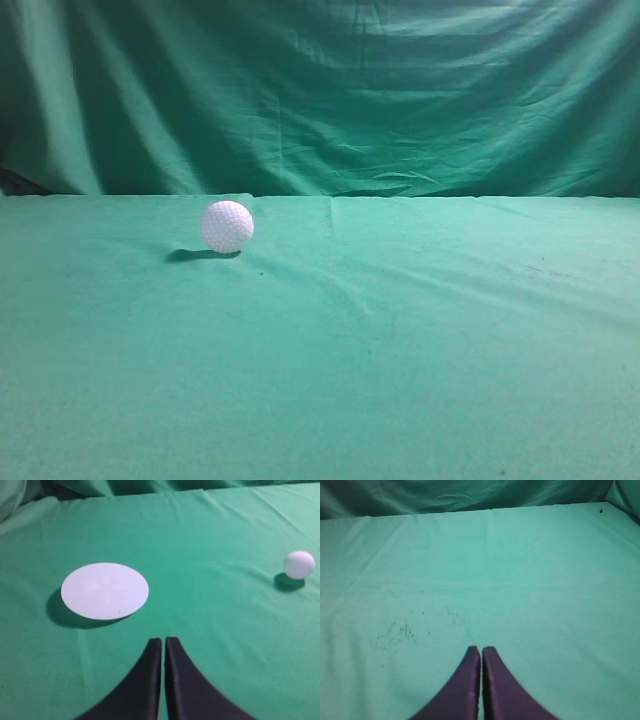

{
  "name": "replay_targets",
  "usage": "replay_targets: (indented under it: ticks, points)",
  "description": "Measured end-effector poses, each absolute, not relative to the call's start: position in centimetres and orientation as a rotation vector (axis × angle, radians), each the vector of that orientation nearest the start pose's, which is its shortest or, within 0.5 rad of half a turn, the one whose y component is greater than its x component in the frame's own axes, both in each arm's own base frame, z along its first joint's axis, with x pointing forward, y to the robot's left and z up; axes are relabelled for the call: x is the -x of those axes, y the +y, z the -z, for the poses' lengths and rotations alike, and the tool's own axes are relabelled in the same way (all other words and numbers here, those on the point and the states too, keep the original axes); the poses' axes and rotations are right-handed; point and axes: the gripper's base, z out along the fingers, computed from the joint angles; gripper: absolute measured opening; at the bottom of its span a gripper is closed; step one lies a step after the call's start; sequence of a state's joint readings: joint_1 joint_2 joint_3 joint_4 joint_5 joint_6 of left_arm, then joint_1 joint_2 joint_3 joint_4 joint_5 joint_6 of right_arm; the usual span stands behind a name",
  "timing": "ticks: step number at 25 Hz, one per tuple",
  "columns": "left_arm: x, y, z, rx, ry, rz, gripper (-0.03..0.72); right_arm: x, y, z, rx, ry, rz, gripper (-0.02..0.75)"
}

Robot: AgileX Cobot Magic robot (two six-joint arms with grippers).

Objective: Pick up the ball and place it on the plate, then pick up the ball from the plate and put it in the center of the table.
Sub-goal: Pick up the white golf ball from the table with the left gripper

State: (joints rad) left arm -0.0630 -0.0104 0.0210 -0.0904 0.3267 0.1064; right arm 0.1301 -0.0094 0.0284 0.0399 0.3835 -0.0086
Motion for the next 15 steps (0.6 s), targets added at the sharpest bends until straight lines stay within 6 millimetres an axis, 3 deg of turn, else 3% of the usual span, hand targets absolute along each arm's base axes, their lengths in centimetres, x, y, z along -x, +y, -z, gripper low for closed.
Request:
replay_targets:
  ticks: [7,15]
  points:
    - [-5.6,-0.4,-20.3,-0.002,1.531,0.109,0.0,-5.2,0.8,-17.0,0.106,1.885,-0.123,0.0]
    - [-5.5,-0.1,-21.8,0.113,1.369,0.199,0.0,-5.2,0.8,-17.0,0.106,1.885,-0.123,0.0]
